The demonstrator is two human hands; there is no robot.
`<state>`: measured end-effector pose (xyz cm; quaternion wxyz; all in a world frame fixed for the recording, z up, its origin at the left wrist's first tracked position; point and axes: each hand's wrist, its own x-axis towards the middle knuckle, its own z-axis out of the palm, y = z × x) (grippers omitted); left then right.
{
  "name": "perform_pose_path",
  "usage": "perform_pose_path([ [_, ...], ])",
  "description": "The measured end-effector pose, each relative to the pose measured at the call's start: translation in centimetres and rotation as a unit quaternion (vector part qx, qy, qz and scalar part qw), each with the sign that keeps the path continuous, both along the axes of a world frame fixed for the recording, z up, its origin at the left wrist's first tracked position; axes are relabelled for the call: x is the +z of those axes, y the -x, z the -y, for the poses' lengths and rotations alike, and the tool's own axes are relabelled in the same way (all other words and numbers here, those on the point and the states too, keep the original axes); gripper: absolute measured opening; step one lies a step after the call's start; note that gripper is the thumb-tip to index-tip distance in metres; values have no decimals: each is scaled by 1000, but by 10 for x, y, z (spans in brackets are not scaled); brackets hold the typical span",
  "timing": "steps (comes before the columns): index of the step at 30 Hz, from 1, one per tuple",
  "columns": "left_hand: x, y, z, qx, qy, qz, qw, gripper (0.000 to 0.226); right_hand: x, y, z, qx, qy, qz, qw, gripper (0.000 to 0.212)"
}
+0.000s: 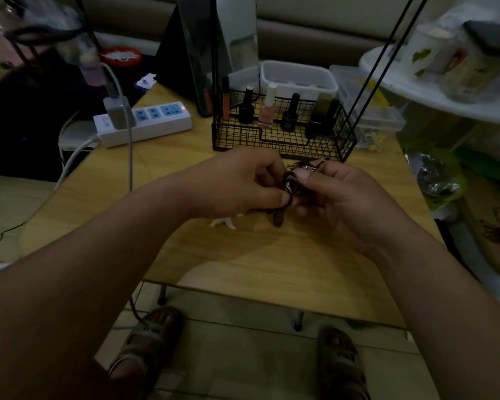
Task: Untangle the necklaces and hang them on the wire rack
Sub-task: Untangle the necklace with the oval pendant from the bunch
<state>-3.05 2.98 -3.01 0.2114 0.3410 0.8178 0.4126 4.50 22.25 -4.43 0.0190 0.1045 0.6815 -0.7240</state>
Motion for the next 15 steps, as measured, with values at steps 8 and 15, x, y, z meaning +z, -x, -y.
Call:
perform_pose_path([
  [8,-2,2,1,17,-37,48,998,29,1,1,-1,-11,-55,-8,998,12],
  [15,-4,0,3,5,-34,-41,999,20,1,1,-1,16,-75,-4,997,8],
])
